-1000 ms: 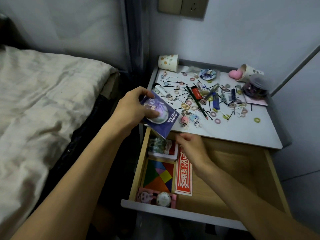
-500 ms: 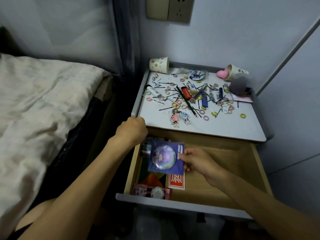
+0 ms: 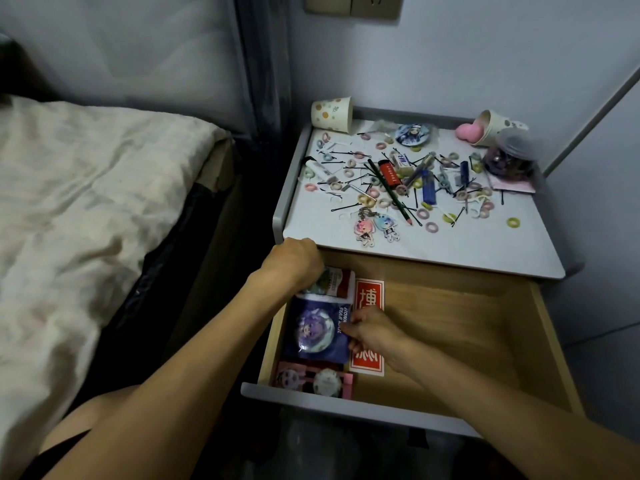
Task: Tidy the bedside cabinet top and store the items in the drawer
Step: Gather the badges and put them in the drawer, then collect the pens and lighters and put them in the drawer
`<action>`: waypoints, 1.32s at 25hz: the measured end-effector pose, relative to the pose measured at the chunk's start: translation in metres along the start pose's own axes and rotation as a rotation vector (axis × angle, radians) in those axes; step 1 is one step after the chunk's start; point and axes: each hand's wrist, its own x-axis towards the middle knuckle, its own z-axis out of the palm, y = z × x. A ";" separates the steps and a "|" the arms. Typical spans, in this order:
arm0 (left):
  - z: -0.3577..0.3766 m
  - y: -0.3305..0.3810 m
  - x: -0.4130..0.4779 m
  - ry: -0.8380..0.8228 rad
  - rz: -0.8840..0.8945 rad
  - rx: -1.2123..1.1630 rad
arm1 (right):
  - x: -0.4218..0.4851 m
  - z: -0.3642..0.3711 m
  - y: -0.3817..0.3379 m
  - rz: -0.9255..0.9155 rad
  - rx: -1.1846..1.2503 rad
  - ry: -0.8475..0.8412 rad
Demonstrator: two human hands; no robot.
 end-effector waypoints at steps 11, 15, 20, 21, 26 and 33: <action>0.003 0.000 0.006 -0.002 -0.005 0.036 | 0.014 0.010 0.007 -0.119 -0.390 0.193; 0.004 0.001 0.005 0.006 -0.003 0.042 | 0.014 0.008 0.008 -0.185 -0.501 0.204; 0.005 0.001 0.006 0.011 -0.004 0.062 | 0.017 0.005 0.007 -0.224 -0.595 0.210; 0.005 0.001 0.006 0.013 -0.006 0.070 | 0.016 0.002 0.005 -0.224 -0.580 0.201; -0.003 0.006 0.004 0.163 0.010 0.068 | -0.006 -0.038 -0.019 -0.275 -0.560 0.223; -0.025 0.039 0.016 0.329 0.127 -0.448 | -0.039 -0.137 -0.071 -0.479 -0.486 0.455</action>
